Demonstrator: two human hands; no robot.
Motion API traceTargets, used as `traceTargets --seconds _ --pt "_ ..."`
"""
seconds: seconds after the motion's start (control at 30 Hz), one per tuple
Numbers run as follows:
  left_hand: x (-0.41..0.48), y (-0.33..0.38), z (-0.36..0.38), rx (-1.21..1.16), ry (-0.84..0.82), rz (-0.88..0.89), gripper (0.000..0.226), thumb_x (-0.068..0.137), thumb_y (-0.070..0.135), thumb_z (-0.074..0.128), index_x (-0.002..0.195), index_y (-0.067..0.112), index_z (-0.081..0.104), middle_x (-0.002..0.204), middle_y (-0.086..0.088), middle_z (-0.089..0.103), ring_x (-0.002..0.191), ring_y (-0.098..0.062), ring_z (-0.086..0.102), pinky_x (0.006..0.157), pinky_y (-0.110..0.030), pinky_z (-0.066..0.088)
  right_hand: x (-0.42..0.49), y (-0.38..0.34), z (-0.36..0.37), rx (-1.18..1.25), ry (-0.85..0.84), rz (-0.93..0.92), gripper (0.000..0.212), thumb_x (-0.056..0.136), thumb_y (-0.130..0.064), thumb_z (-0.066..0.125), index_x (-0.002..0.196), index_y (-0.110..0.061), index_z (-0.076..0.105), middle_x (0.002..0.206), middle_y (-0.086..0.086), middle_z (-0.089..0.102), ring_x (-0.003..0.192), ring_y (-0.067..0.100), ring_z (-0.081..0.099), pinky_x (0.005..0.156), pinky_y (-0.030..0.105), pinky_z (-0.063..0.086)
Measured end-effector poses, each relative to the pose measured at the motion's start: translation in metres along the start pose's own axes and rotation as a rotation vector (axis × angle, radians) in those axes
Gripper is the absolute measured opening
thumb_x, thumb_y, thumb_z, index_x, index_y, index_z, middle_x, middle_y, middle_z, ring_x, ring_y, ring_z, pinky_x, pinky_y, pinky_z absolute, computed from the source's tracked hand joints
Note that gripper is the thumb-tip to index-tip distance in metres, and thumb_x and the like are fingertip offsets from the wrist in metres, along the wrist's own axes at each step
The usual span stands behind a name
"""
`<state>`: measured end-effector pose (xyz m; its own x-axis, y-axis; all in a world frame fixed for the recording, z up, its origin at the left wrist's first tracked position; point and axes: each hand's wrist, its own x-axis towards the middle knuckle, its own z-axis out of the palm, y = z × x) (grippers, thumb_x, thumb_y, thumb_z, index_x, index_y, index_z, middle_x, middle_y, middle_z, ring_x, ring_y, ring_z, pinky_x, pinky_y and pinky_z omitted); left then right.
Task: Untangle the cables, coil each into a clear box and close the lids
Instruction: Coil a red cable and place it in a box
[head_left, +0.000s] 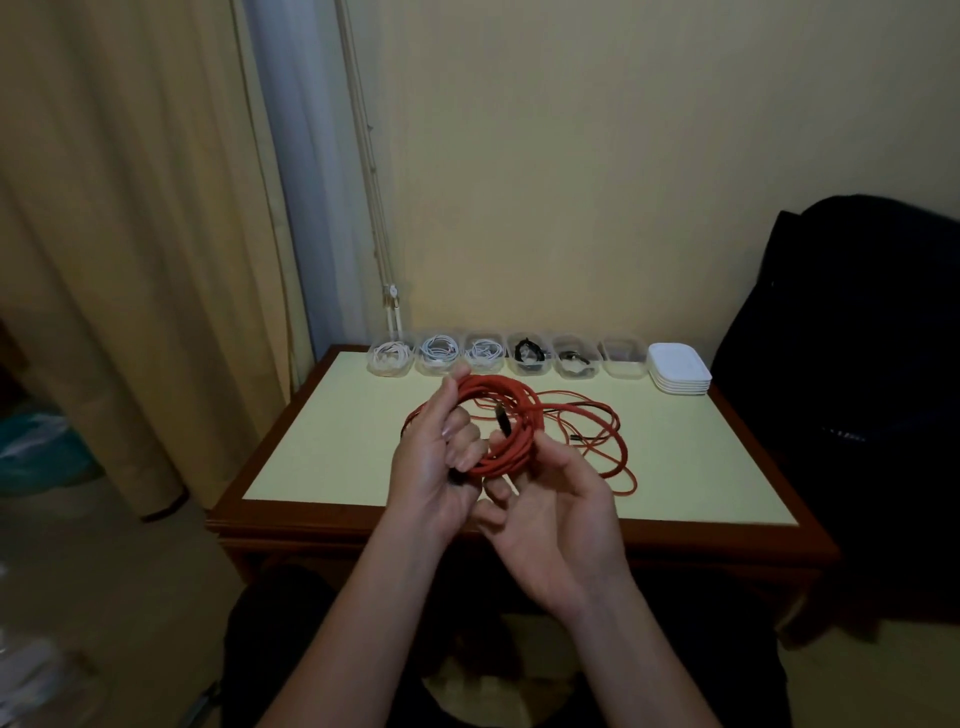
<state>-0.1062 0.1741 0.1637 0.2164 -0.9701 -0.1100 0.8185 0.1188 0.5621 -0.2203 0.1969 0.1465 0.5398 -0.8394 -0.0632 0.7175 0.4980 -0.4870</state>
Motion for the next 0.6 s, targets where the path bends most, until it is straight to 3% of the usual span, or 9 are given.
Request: traceTargets --seconds 0.1,0.2,0.3,0.4,0.47,0.53,0.6 --pt "-0.004 -0.012 -0.003 0.201 0.013 0.067 0.031 0.1 0.027 0.058 0.125 0.011 0.067 0.054 0.006 0.024 0.038 -0.004 0.023 0.045 -0.023 0.027 0.001 0.0 0.001 -0.089 0.08 0.026 0.026 0.091 -0.039 0.068 0.094 -0.013 0.069 0.077 0.001 0.055 0.066 0.011 0.039 0.051 0.023 0.026" --pt "-0.008 -0.022 -0.008 0.299 -0.005 0.094 0.031 0.101 0.024 0.055 0.125 0.008 0.066 0.058 0.003 0.027 0.043 -0.006 0.028 0.041 -0.019 0.033 0.003 -0.005 -0.006 -0.14 0.116 0.07 0.015 0.088 -0.019 0.069 0.097 -0.007 0.068 0.075 0.004 0.054 0.062 0.009 0.039 0.047 0.019 0.028" --pt "-0.007 -0.022 -0.011 0.389 -0.066 0.068 0.029 0.102 0.02 0.053 0.125 0.006 0.064 0.062 0.001 0.045 0.048 -0.009 0.043 0.046 -0.02 0.045 0.005 -0.014 -0.017 -0.161 0.136 0.109 0.011 0.082 -0.001 0.059 0.088 -0.005 0.067 0.084 0.01 0.059 0.067 0.011 0.039 0.049 0.021 0.031" --pt "-0.004 -0.012 -0.017 0.532 -0.115 -0.038 0.028 0.1 0.014 0.055 0.125 0.003 0.062 0.075 -0.005 0.061 0.058 -0.014 0.062 0.056 -0.024 0.056 0.005 -0.029 -0.028 -0.21 0.171 0.171 0.017 0.085 0.005 0.052 0.092 -0.009 0.059 0.086 0.012 0.061 0.067 0.013 0.044 0.048 0.023 0.036" --pt "-0.003 -0.004 -0.022 0.553 -0.182 -0.177 0.028 0.099 0.01 0.055 0.125 0.004 0.062 0.08 -0.007 0.063 0.064 -0.019 0.069 0.061 -0.028 0.061 0.005 -0.037 -0.038 -0.25 0.187 0.237 0.025 0.087 0.006 0.053 0.106 -0.009 0.052 0.09 0.015 0.06 0.069 0.015 0.049 0.049 0.025 0.039" --pt "-0.002 0.001 -0.024 0.522 -0.228 -0.281 0.031 0.1 0.008 0.052 0.13 0.006 0.061 0.076 -0.006 0.055 0.059 -0.017 0.063 0.061 -0.03 0.06 0.005 -0.04 -0.046 -0.266 0.19 0.276 0.033 0.089 0.009 0.051 0.115 -0.009 0.049 0.099 0.019 0.056 0.074 0.018 0.052 0.049 0.025 0.039" --pt "-0.002 -0.002 -0.023 0.427 -0.195 -0.302 0.035 0.1 0.004 0.046 0.133 0.003 0.058 0.067 -0.002 0.04 0.047 -0.01 0.042 0.05 -0.024 0.048 0.006 -0.039 -0.049 -0.369 0.205 0.264 0.029 0.094 0.01 0.049 0.119 -0.003 0.05 0.094 0.02 0.055 0.072 0.019 0.053 0.049 0.024 0.042"
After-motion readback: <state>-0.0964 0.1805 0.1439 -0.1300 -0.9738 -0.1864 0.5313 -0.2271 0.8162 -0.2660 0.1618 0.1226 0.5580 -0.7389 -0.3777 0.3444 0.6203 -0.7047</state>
